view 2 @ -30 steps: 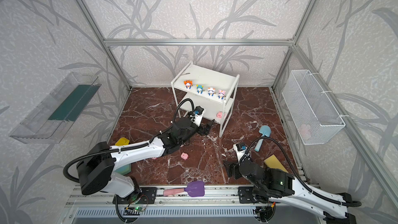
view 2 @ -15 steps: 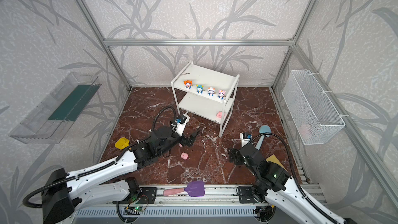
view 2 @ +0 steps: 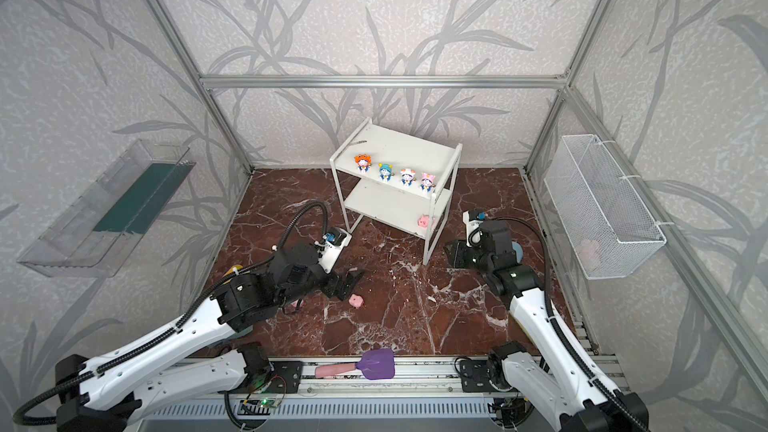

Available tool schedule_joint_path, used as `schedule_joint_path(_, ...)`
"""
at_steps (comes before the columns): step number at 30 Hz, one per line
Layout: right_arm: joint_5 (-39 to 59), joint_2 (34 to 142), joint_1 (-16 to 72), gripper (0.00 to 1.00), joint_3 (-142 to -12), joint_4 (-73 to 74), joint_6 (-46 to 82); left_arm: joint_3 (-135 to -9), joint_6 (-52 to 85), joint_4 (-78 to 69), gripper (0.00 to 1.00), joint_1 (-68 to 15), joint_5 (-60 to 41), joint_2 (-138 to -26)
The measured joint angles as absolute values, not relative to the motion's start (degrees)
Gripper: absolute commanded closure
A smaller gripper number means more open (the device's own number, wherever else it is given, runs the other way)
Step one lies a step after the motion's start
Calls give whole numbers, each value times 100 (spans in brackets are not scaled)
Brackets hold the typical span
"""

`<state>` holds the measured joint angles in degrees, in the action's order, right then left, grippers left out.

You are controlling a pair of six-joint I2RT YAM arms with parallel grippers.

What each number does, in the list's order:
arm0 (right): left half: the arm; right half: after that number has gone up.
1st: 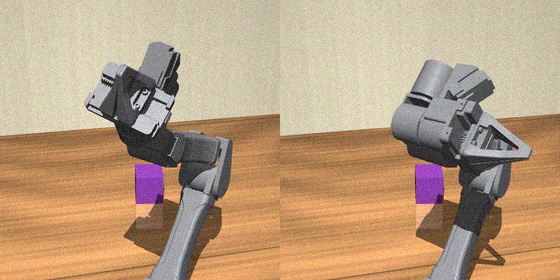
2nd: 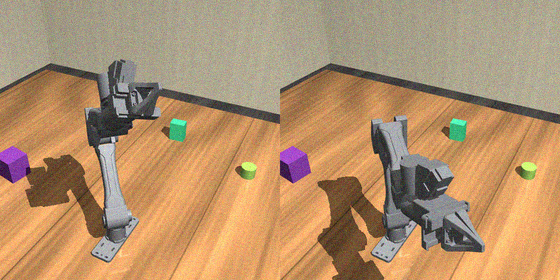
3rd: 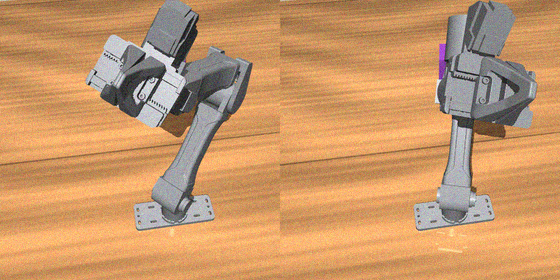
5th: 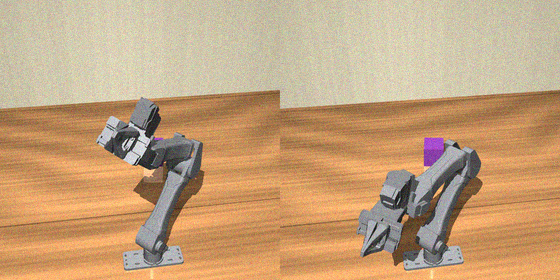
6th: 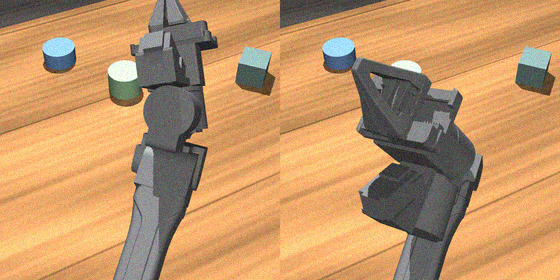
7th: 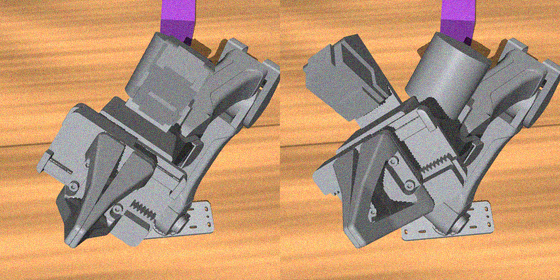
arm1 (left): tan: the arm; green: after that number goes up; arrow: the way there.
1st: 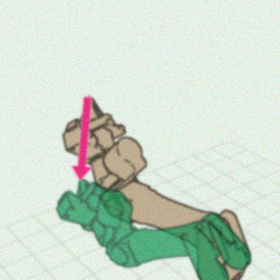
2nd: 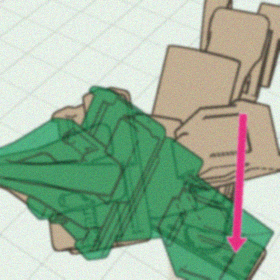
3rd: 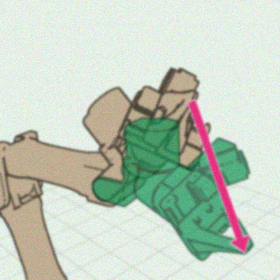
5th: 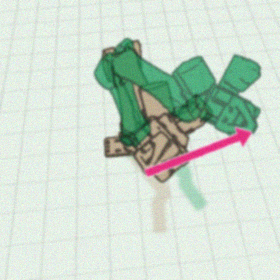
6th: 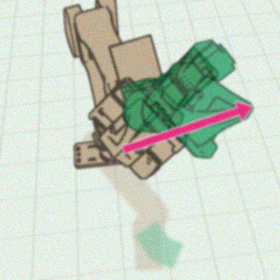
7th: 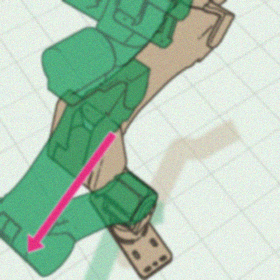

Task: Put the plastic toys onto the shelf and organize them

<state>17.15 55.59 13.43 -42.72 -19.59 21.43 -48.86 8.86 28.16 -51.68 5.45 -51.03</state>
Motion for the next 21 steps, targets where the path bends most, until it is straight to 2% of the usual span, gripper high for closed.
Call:
schedule_joint_path(4,1872,6200,1278,73,-4678,-1673,1966,-4888,858,3350,1,-5168,489,-4560)
schedule_joint_path(12,1957,6965,1227,79,-5146,-1345,1780,-4890,733,3894,1,-5168,567,-3667)
schedule_joint_path(21,2016,7417,1212,81,-5280,-1151,1664,-4890,655,3903,1,-5168,735,-3203)
